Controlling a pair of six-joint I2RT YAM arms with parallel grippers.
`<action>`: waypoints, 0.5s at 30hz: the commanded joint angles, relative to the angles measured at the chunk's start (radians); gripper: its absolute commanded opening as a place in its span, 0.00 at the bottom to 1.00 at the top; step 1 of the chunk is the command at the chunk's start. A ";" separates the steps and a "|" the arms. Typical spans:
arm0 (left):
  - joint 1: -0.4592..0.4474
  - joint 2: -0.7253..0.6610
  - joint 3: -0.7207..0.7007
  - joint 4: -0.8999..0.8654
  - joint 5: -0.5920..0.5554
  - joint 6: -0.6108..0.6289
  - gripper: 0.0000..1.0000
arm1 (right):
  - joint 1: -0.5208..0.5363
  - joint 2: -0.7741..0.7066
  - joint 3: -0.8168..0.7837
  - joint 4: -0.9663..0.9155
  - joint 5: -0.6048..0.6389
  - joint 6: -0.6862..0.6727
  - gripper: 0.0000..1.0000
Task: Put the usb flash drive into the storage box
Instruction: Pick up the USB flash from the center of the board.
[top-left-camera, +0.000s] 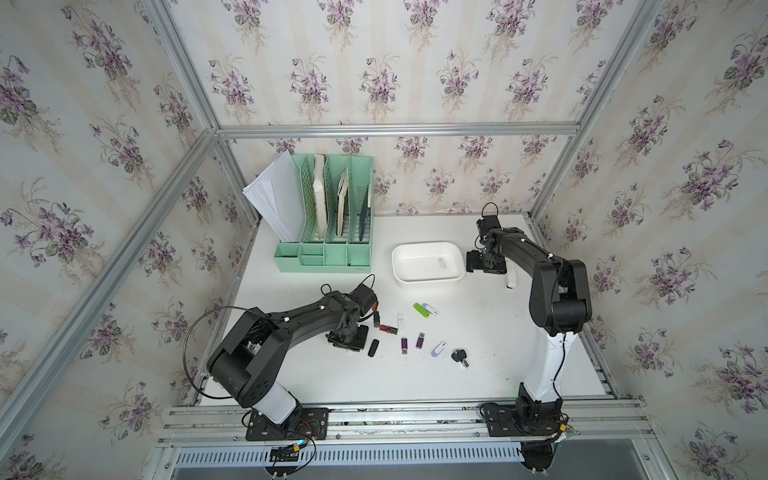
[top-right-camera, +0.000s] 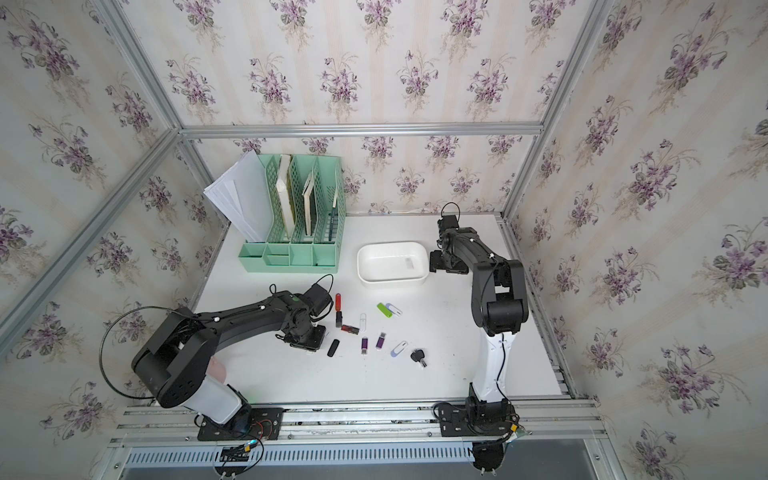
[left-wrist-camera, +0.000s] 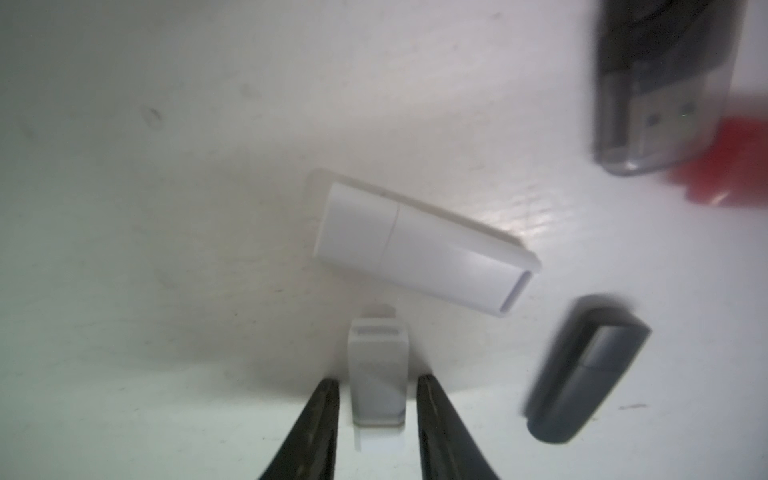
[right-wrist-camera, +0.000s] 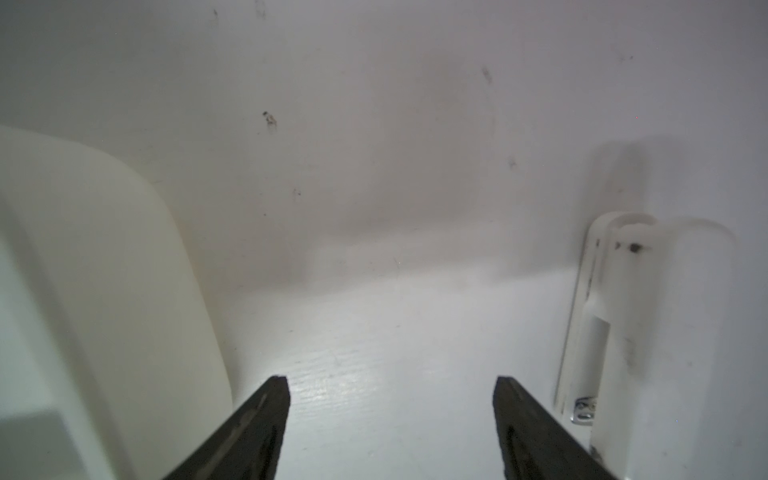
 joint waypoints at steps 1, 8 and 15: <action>-0.001 0.009 -0.012 0.008 -0.001 -0.006 0.34 | 0.007 -0.009 -0.005 -0.004 -0.042 -0.017 0.82; 0.001 0.009 -0.015 0.007 -0.001 -0.007 0.31 | 0.046 -0.009 -0.015 -0.007 -0.067 -0.033 0.82; 0.000 -0.003 -0.011 0.001 -0.002 -0.007 0.26 | 0.048 -0.034 -0.039 -0.001 -0.089 -0.028 0.82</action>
